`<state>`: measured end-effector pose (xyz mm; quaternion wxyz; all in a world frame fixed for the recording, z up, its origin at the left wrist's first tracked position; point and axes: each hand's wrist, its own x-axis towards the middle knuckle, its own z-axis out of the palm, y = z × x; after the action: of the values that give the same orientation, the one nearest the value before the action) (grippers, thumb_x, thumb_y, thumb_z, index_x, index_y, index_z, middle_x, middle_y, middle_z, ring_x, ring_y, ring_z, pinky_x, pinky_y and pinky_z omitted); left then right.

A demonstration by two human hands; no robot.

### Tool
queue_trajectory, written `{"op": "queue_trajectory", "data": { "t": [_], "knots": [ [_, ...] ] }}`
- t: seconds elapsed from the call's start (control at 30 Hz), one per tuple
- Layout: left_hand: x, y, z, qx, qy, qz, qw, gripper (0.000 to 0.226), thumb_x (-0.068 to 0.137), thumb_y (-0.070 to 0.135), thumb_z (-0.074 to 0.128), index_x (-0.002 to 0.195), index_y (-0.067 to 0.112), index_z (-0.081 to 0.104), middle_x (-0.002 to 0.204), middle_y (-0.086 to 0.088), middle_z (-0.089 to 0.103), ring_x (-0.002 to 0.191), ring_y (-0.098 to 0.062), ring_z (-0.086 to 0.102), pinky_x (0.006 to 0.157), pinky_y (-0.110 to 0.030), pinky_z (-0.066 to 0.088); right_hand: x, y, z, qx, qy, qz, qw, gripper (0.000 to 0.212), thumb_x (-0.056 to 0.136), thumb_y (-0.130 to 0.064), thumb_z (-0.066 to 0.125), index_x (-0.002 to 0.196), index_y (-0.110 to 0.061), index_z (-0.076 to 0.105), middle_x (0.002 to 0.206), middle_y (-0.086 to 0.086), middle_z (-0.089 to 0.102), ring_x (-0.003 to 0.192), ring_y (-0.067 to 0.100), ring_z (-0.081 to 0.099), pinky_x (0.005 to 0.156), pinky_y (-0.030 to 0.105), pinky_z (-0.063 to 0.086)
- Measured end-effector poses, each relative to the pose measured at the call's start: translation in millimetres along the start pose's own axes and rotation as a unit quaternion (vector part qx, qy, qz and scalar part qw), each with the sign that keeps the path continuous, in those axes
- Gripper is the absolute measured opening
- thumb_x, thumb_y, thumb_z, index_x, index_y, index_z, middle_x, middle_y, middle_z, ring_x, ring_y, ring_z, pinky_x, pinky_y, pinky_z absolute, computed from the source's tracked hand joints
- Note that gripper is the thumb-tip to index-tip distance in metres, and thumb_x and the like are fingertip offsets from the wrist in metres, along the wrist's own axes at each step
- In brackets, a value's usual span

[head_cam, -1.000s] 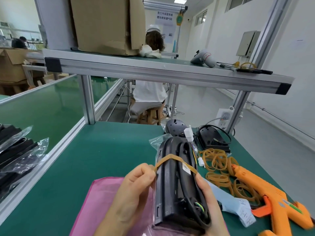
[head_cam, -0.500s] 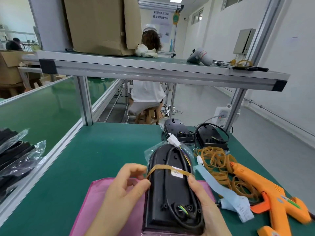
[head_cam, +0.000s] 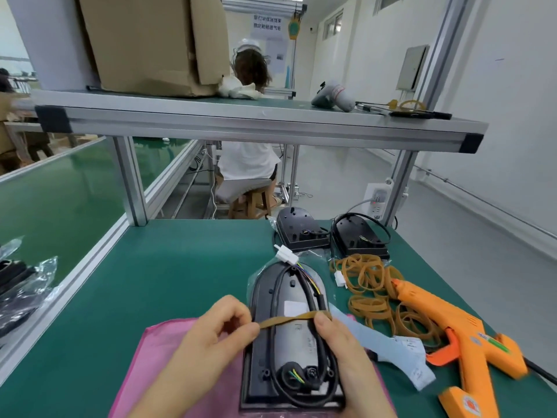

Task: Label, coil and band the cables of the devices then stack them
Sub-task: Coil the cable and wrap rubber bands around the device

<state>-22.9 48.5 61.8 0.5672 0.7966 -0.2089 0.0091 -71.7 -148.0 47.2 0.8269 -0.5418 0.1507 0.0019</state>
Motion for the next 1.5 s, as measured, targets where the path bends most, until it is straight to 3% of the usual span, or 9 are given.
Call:
{"op": "queue_trajectory", "data": {
  "t": [0.07,0.17,0.27,0.5,0.77,1.0,1.13,1.3,1.5],
  "knots": [
    [2.4,-6.5,7.5,-0.131,0.060,-0.103,0.984,0.026,0.096,0.006,0.055,0.096,0.029,0.067,0.091,0.003,0.063,0.088,-0.014,0.059,0.083,-0.018,0.047,3.6,2.3,5.5,0.018,0.017,0.008,1.000,0.045,0.078,-0.033,0.069,0.114,-0.008,0.064,0.101,0.011,0.074,0.098,0.025,0.070,0.093,0.041,0.053],
    [-5.6,-16.3,24.5,-0.426,0.002,-0.300,0.853,0.056,0.093,0.051,0.050,0.126,0.008,0.063,0.115,-0.016,0.067,0.110,-0.034,0.062,0.102,-0.053,0.045,13.0,6.6,17.4,0.110,0.043,-0.003,0.993,0.055,0.075,-0.037,0.070,0.121,-0.008,0.060,0.113,0.019,0.068,0.106,0.038,0.065,0.097,0.055,0.048],
    [-20.2,-25.3,38.8,-0.549,0.035,-0.308,0.776,0.083,0.061,0.071,0.069,0.123,0.015,0.066,0.102,-0.016,0.072,0.094,-0.033,0.069,0.087,-0.055,0.051,17.2,10.2,32.8,0.182,0.117,-0.006,0.976,0.059,0.066,-0.038,0.074,0.117,-0.012,0.059,0.110,0.014,0.070,0.101,0.034,0.068,0.091,0.054,0.052],
    [-2.9,-9.0,39.9,-0.434,0.190,-0.220,0.853,0.043,0.065,0.019,0.069,0.105,0.005,0.062,0.091,-0.019,0.074,0.072,-0.030,0.074,0.051,-0.039,0.059,0.0,35.5,56.4,0.190,0.126,0.043,0.973,0.071,0.044,-0.026,0.086,0.106,-0.011,0.056,0.104,0.014,0.066,0.096,0.030,0.064,0.094,0.051,0.049],
    [40.7,-19.4,-41.1,-0.321,-0.011,-0.178,0.930,0.038,0.072,0.016,0.068,0.107,0.001,0.066,0.087,-0.013,0.074,0.066,-0.019,0.071,0.052,-0.026,0.056,0.3,3.2,-3.8,0.198,0.113,-0.011,0.974,0.075,0.073,-0.070,0.033,0.126,-0.020,0.050,0.116,0.002,0.060,0.115,0.019,0.051,0.106,0.039,0.031],
    [72.8,-14.0,-45.9,-0.152,-0.245,-0.171,0.942,0.078,0.053,0.035,0.087,0.121,0.004,0.063,0.122,-0.017,0.067,0.111,-0.033,0.064,0.094,-0.037,0.053,34.9,-30.7,-30.8,-0.212,-0.002,-0.040,0.977,0.036,0.068,-0.062,0.064,0.096,-0.039,0.064,0.113,-0.016,0.065,0.104,0.002,0.060,0.093,0.030,0.048],
    [93.0,-12.5,-28.7,-0.159,-0.304,-0.180,0.922,0.058,0.066,0.021,0.077,0.121,0.006,0.063,0.123,-0.013,0.068,0.109,-0.026,0.066,0.089,-0.032,0.053,45.5,-22.2,-15.1,-0.189,-0.180,0.113,0.959,0.025,0.064,-0.043,0.076,0.070,-0.021,0.065,0.071,-0.005,0.066,0.064,0.010,0.062,0.067,0.023,0.052],
    [123.9,2.4,-20.4,-0.011,-0.360,-0.177,0.916,0.052,0.084,0.047,0.066,0.124,0.014,0.060,0.124,-0.003,0.068,0.116,-0.019,0.062,0.099,-0.034,0.050,54.0,-0.7,-12.4,-0.163,-0.103,0.103,0.976,0.034,0.047,-0.040,0.085,0.059,-0.023,0.058,0.071,0.002,0.067,0.070,0.018,0.063,0.072,0.032,0.049],
    [171.8,56.7,77.4,0.365,-0.132,0.015,0.921,0.039,0.096,0.044,0.047,0.085,0.009,0.061,0.095,-0.012,0.062,0.089,-0.030,0.059,0.075,-0.036,0.047,56.6,11.6,-6.7,-0.209,-0.103,0.074,0.970,0.042,0.047,-0.046,0.084,0.071,-0.018,0.062,0.092,0.010,0.069,0.095,0.027,0.065,0.101,0.046,0.046]
  ]
}}
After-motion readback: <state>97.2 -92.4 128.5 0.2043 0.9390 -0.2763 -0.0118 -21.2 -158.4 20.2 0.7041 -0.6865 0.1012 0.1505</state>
